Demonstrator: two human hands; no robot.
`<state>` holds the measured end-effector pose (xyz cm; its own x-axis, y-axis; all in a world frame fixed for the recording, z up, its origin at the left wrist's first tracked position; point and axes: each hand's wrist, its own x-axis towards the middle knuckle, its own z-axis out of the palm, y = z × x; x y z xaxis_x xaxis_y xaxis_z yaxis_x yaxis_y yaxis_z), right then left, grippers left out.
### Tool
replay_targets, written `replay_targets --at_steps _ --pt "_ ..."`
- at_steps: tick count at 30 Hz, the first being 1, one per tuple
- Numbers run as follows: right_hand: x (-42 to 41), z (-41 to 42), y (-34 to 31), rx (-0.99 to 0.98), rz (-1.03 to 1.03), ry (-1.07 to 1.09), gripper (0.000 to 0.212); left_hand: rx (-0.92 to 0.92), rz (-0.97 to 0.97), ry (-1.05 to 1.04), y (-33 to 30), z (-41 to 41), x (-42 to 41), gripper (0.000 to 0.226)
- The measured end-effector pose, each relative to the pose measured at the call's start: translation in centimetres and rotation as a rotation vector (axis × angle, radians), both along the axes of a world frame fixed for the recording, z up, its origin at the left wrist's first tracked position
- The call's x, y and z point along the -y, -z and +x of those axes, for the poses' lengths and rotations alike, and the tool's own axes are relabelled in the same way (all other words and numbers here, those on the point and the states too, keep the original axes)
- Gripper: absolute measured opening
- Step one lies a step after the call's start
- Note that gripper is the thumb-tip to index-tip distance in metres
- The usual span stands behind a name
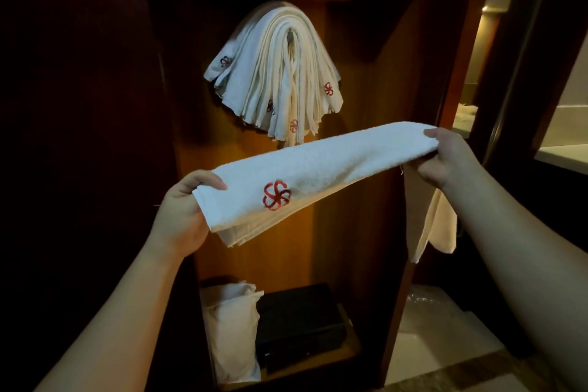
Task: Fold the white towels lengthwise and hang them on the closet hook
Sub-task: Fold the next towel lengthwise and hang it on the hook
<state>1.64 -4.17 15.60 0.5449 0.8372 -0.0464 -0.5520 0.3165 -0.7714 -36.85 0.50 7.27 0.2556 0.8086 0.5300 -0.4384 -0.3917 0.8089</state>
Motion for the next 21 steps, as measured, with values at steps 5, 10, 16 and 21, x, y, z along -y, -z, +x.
replay_targets --at_steps 5,10,16,21 --pt "0.5 0.5 0.7 0.014 0.045 -0.096 0.034 -0.186 0.072 -0.005 0.9 -0.7 -0.5 0.056" --pt "0.2 0.6 1.2 -0.045 0.055 -0.098 0.039 -0.098 -0.086 0.203 2.0 -1.2 0.3 0.029" --pt "0.0 -0.9 1.3 -0.103 0.064 -0.113 0.037 -0.309 -0.358 -0.067 4.9 1.3 0.2 0.029" --pt "-0.4 -2.5 0.3 -0.113 0.03 -0.046 0.037 -0.299 -0.577 -0.032 8.1 2.5 -0.7 0.03"
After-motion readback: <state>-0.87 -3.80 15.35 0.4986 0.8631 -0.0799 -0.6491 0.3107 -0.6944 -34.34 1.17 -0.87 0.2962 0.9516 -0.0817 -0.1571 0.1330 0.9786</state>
